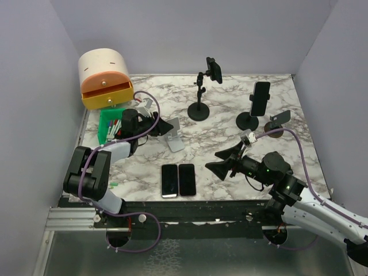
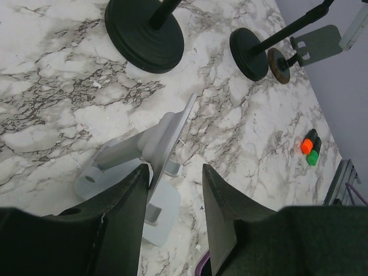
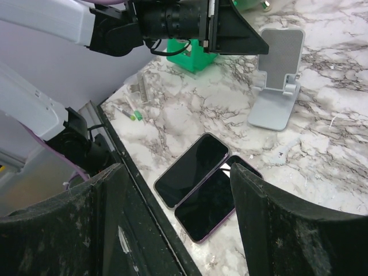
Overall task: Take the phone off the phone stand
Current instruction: Pick up the phone stand at the center of the board.
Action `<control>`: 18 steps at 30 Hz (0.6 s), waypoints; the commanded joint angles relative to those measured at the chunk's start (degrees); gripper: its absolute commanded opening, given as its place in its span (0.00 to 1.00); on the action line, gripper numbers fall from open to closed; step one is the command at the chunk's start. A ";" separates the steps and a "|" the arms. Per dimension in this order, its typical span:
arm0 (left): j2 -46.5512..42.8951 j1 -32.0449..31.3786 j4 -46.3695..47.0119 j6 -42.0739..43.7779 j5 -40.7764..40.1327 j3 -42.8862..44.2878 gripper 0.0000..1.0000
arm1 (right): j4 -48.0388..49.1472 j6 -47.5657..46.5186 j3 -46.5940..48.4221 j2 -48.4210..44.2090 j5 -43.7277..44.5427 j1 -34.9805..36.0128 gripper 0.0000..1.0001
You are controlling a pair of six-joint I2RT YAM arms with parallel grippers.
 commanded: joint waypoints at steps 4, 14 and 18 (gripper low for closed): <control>2.38 0.06 3.51 0.24 3.88 0.42 0.38 | 1.67 0.79 0.88 0.21 -1.16 0.08 0.77; -2.29 0.03 6.07 -0.60 4.24 -1.46 0.00 | 1.04 1.84 0.94 -0.73 1.83 0.03 0.78; -4.67 -0.34 6.83 -0.93 5.02 -2.18 0.00 | 0.20 -0.05 2.17 -0.94 1.22 0.07 0.81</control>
